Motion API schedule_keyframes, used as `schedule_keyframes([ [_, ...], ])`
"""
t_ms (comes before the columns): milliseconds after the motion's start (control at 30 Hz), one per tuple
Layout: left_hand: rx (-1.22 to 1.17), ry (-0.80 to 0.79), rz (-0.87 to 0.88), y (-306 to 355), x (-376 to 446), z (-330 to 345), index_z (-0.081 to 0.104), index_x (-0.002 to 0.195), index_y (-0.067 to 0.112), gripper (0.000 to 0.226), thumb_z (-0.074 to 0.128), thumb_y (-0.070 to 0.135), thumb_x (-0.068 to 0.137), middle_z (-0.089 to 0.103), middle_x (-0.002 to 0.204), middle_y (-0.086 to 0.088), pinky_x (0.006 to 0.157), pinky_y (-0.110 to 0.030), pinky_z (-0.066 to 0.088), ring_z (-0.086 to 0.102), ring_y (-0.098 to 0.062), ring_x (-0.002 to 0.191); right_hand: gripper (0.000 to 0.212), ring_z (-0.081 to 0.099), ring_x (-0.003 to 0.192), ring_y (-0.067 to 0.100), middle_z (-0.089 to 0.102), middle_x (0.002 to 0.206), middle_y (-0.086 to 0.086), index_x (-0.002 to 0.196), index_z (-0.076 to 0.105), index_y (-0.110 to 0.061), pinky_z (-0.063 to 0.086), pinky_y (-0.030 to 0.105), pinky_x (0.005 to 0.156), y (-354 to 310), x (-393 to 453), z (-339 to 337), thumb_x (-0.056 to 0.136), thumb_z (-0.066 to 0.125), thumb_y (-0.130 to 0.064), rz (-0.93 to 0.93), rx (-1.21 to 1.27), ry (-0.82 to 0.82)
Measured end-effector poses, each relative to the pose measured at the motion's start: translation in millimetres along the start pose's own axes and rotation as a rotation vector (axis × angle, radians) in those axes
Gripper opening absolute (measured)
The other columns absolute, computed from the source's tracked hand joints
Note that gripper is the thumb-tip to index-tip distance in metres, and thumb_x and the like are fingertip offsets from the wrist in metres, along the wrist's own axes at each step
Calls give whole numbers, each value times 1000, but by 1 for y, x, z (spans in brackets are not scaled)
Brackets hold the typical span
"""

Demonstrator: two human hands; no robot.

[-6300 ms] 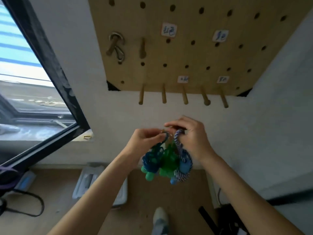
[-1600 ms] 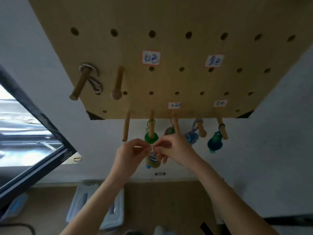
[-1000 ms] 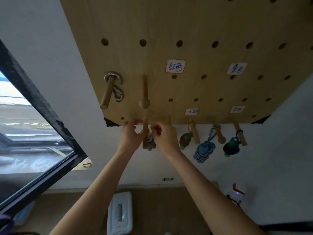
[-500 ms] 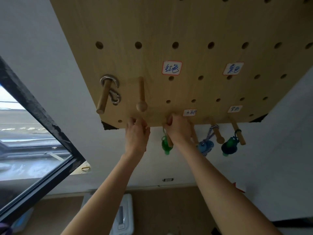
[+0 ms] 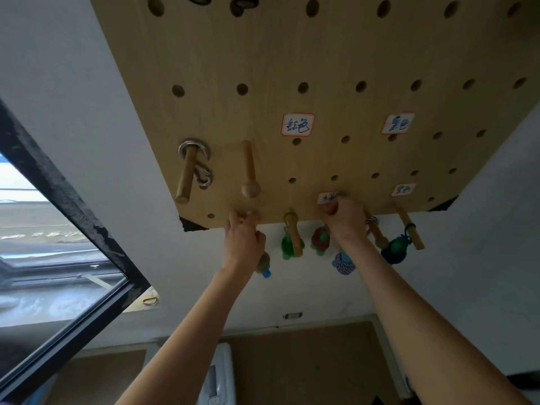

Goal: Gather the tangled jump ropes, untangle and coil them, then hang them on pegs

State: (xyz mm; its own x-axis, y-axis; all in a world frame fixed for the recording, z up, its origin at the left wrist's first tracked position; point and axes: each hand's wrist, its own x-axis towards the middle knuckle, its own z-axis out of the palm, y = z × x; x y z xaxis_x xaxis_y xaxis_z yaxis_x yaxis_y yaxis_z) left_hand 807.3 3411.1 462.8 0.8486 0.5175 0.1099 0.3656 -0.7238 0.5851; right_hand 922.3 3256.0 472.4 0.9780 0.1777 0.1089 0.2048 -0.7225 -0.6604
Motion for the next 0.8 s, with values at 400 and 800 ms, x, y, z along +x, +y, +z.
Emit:
schedule_keyframes([
  [400,-102,-19,334,98,-31,52,60,111,6,26,49,8,88,51,115,-13,84,-38,44,51,-30,102,12,61,80,26,66,88,10,84,61,-3,50,36,70,68,-16,-92,86,63,-15,-112,28,67],
  [800,-77,-48,-5,183,-4,135,59,99,5,17,50,17,91,58,103,-17,65,-28,37,57,-28,86,35,44,56,9,47,59,-2,55,41,-14,30,17,45,141,27,-105,80,64,-8,-8,-7,-113],
])
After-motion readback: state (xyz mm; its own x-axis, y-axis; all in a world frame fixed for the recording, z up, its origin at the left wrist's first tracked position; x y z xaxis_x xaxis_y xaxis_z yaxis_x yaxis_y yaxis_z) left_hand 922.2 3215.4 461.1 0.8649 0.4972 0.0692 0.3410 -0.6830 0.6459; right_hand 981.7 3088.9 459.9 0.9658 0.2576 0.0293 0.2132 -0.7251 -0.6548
